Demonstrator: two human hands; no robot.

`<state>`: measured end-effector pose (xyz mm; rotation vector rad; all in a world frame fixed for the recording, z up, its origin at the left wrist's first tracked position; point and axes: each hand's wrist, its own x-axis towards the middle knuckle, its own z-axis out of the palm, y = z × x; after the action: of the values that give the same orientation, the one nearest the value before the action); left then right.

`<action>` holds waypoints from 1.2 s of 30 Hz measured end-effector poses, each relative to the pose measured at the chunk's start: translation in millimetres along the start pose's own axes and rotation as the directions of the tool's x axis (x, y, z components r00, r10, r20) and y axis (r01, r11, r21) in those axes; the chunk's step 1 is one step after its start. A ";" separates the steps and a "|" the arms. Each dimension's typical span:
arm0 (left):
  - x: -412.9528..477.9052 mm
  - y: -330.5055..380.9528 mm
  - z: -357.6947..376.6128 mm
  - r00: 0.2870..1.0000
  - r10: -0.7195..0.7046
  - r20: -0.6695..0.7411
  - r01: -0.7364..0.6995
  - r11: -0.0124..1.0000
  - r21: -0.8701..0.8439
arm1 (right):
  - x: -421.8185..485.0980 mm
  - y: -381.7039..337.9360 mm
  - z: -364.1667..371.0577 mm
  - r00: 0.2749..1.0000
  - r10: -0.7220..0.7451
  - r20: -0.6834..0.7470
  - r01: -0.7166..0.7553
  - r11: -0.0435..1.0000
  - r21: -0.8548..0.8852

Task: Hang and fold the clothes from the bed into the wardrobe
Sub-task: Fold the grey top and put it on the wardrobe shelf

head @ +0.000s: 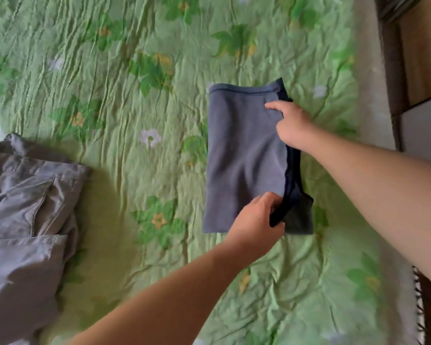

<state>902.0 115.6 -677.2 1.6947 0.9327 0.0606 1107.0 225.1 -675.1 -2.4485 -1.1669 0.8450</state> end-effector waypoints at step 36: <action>2.6 -8.2 79.3 0.990 -0.110 0.084 0.108 0.994 0.028 | 24.5 94.1 8.1 0.990 -0.076 -0.122 0.050 0.978 -0.205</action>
<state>937.9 54.2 -713.3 1.6520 0.9636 -0.0950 1170.9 185.5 -737.2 -2.5655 -1.3320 0.5647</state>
